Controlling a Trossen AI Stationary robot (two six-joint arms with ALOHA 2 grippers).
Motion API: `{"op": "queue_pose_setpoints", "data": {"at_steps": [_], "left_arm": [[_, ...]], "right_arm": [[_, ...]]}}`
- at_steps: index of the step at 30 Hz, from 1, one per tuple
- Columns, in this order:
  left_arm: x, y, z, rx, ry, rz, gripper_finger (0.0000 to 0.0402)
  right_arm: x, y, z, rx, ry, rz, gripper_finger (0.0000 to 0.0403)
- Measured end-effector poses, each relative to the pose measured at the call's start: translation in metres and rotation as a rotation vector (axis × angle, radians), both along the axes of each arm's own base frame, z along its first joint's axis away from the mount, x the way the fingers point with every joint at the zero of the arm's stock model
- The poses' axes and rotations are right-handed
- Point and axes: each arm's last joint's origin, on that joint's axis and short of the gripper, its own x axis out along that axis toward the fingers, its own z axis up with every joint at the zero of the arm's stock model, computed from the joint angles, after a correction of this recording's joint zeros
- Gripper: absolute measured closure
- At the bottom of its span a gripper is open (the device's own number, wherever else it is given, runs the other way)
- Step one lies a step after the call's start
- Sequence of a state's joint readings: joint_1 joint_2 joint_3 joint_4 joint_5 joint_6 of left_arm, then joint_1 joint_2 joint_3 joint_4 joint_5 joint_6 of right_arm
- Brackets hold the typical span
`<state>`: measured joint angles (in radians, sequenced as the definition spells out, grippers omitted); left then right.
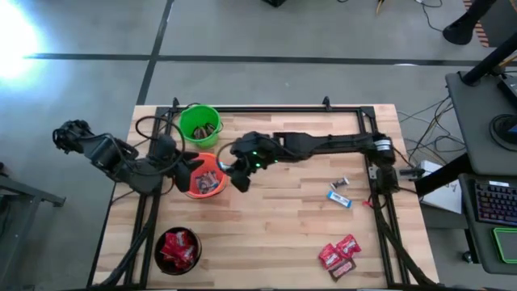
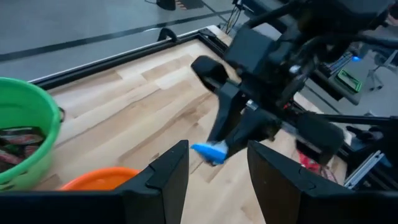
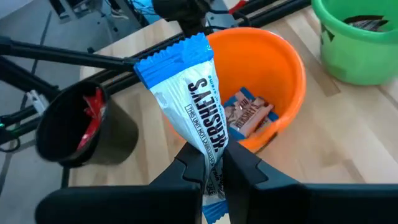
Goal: Organize candy in baskets
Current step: Put the white chocolate into the orange bucket
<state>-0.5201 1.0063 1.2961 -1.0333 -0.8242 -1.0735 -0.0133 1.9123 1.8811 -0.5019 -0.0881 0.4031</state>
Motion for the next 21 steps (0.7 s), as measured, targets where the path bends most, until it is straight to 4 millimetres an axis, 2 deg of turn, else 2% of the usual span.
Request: {"op": "queue_pose_setpoints", "data": {"at_steps": [9,21], "left_arm": [[-0.021,0.012,0.002,0.018,0.031,0.001,0.0255],[-0.034,0.019,0.003,0.029,0.046,0.003,0.0255]], "right_arm": [[0.04,-0.016,-0.011,0.017,-0.035,-0.014,0.0383],[0.066,-0.022,-0.026,0.043,-0.04,-0.009,0.0383]]}}
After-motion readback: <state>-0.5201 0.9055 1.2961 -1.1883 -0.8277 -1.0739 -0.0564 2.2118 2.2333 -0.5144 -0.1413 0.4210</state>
